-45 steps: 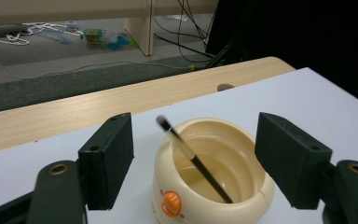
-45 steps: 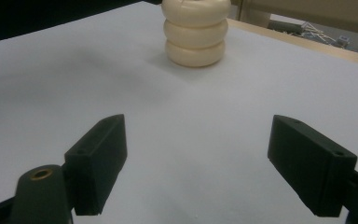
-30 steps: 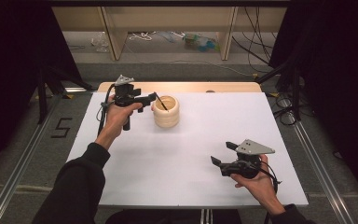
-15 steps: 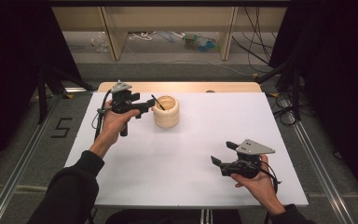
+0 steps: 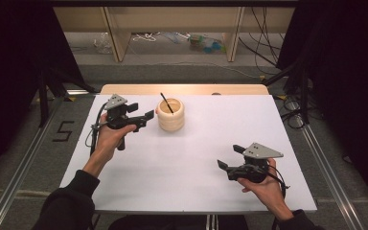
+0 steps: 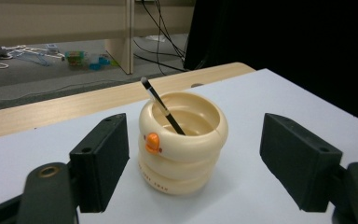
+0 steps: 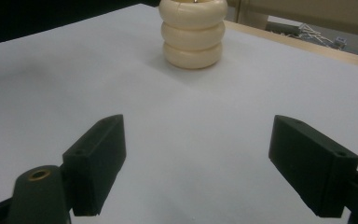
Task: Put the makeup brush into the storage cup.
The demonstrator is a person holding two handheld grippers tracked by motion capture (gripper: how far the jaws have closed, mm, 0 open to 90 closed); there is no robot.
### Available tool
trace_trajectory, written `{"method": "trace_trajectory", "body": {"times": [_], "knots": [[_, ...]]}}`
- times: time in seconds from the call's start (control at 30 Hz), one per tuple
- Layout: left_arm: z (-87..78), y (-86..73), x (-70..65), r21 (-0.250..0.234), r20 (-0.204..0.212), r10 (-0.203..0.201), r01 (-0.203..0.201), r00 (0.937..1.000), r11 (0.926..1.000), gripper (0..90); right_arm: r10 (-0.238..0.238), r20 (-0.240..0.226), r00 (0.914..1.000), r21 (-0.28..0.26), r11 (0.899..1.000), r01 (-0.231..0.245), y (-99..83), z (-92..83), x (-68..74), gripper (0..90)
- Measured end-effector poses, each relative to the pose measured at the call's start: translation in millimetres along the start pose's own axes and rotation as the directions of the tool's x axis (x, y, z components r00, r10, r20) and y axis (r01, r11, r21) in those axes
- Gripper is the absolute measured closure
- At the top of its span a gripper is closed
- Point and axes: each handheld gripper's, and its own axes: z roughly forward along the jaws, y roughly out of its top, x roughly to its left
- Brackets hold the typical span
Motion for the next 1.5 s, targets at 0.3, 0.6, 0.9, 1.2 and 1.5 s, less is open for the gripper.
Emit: {"method": "trace_trajectory", "body": {"times": [0.3, 0.6, 0.9, 1.2, 1.5], "knots": [[-8.7, -9.3, 3.0, -0.006, 0.009, 0.019, -0.019, 0.9998, 0.9998, 21.5, -0.002, -0.005, 1.0, -0.007, 1.0, 0.002, 0.2, -0.8, -0.4, 19.5], [-21.9, -24.7, 3.1, 0.01, 0.013, 0.054, -0.054, 0.9985, 0.9985, 19.2, -0.003, -0.006, 1.0, -0.015, 1.0, 0.003, 0.6, -0.8, -0.4, 19.2], [-33.4, -42.6, 2.0, 0.023, 0.011, 0.066, -0.066, 0.9978, 0.9975, 18.0, 0.007, -0.001, 1.0, -0.022, 1.0, -0.007, -0.7, -0.6, -3.4, 18.4], [-45.0, -55.4, -7.5, 0.016, 0.028, 0.064, -0.065, 0.9975, 0.9978, 18.1, 0.014, 0.003, 0.9999, -0.015, 1.0, -0.014, 0.0, -3.1, -4.9, 18.0], [-50.6, -61.5, -19.9, 0.019, 0.046, 0.099, -0.1, 0.994, 0.9948, 17.9, 0.011, -0.002, 0.9999, -0.033, 0.999, -0.011, -0.5, -1.8, -3.8, 18.0]]}}
